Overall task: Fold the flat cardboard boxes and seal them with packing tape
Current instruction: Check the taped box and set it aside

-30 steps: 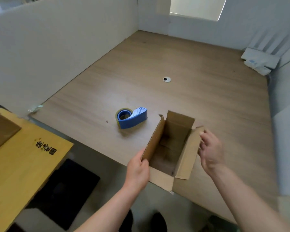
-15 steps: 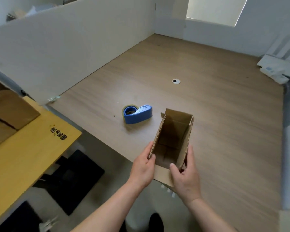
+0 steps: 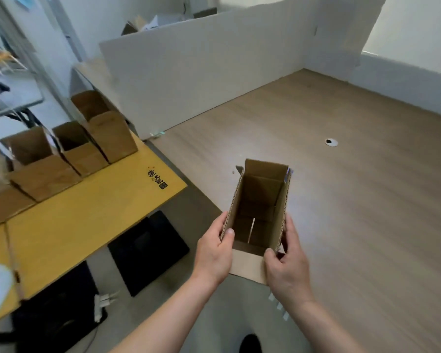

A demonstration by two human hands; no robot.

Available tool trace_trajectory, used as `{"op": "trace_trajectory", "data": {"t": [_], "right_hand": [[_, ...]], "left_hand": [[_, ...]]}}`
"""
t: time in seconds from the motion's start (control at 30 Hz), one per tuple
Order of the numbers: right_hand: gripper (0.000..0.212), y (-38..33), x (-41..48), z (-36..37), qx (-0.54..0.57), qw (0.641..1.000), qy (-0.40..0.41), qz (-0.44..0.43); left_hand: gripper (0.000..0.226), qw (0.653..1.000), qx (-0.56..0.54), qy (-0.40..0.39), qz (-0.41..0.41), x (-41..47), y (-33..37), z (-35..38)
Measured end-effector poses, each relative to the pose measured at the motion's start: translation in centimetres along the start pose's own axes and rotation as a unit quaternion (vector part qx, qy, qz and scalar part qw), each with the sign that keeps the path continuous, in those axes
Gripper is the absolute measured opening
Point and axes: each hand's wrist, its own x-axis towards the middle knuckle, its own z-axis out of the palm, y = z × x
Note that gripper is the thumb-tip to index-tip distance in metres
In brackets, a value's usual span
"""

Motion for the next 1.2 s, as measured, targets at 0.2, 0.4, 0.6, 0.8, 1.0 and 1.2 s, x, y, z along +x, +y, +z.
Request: {"op": "trace_trajectory", "data": {"t": [0.2,0.4,0.6,0.8,1.0,1.2], "right_hand": [[0.083,-4.1,-2.2,9.6,-0.025,0.992,-0.109,-0.054],[0.084,-8.8,-6.1,20.9,-0.027,0.969,-0.218,-0.115],[0.080,-11.9,-9.4,30.9,-0.040,0.938,-0.313,-0.141],[0.084,-13.9,-10.5,38.7,-0.062,0.904,-0.386,-0.175],[0.087,-14.5,-9.5,46.3,-0.064,0.869,-0.460,-0.170],[0.088,-15.8,-8.1,52.6,-0.056,0.832,-0.521,-0.184]], "left_hand": [[0.047,0.995,-0.012,0.100,-0.022,-2.2,-3.1,-11.1],[0.048,0.978,-0.015,0.200,-0.055,-5.0,-7.8,-22.8],[0.047,0.951,0.013,0.293,-0.100,-7.2,-11.4,-32.2],[0.046,0.922,-0.009,0.363,-0.133,-7.8,-13.9,-38.4],[0.044,0.889,-0.008,0.417,-0.187,-5.7,-16.9,-43.3],[0.044,0.851,-0.010,0.467,-0.240,-3.2,-18.0,-47.3]]}}
